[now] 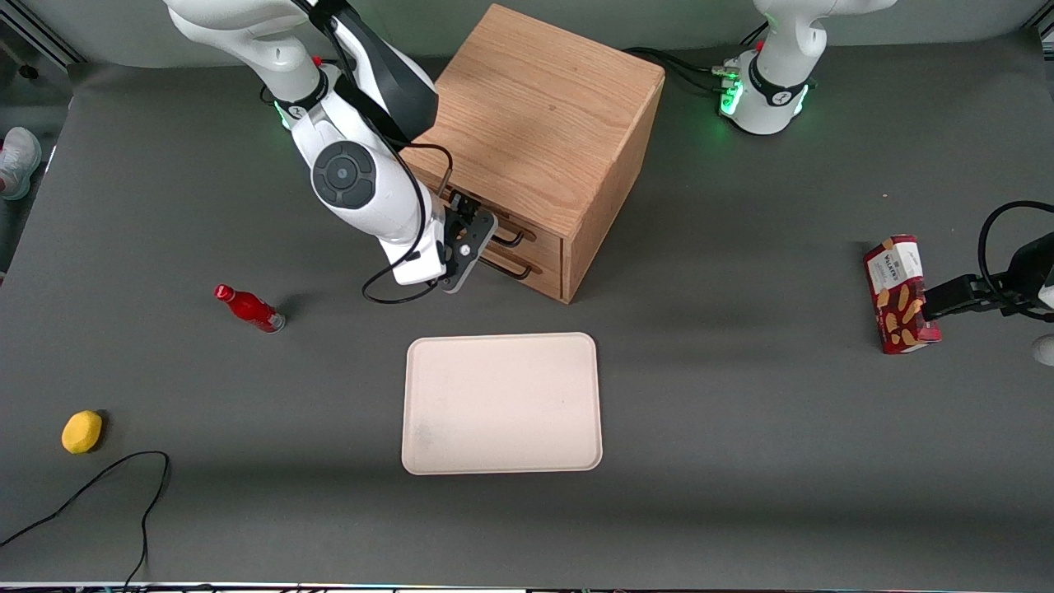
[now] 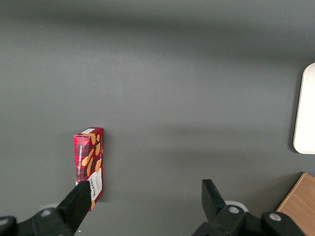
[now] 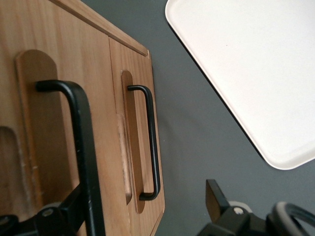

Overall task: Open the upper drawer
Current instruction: 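Pull the handle outward from the cabinet with the right gripper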

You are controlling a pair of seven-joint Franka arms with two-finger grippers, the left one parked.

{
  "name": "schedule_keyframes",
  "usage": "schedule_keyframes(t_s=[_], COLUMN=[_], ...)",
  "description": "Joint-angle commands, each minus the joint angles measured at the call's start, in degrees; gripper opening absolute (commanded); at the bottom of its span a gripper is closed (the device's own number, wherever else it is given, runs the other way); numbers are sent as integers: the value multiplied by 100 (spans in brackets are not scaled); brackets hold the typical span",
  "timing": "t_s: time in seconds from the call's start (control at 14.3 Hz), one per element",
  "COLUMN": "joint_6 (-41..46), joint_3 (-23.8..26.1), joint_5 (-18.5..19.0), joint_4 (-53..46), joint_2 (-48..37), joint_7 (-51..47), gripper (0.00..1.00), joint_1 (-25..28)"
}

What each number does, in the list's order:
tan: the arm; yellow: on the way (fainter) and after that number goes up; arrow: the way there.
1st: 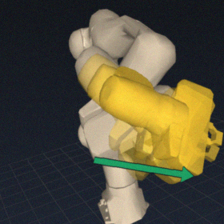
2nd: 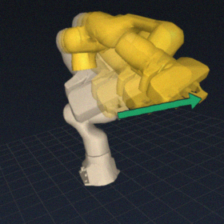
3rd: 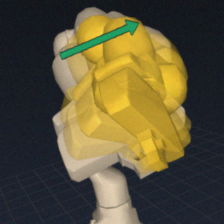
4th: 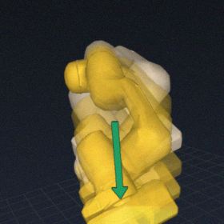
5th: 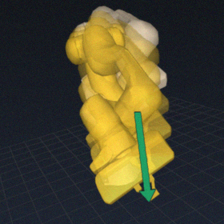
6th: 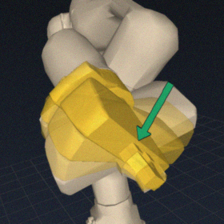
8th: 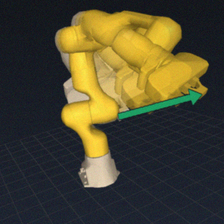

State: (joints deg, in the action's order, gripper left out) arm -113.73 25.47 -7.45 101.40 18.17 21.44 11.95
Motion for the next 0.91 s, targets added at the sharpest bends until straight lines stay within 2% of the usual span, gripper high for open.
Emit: schedule_keyframes(t_s=[0.0, 0.35, 0.56, 0.84], joint_6=[-245, -272, -281, -298], joint_3=[-34, -200, -472, -614], joint_5=[279, 306, 253, 262], joint_4=[46, -129, -287, -542], joint_2=[46, 46, 90, 266], joint_7=[97, 544, 773, 791], gripper=[100, 100, 100, 100], joint_1=[9, -149, -175, -228])
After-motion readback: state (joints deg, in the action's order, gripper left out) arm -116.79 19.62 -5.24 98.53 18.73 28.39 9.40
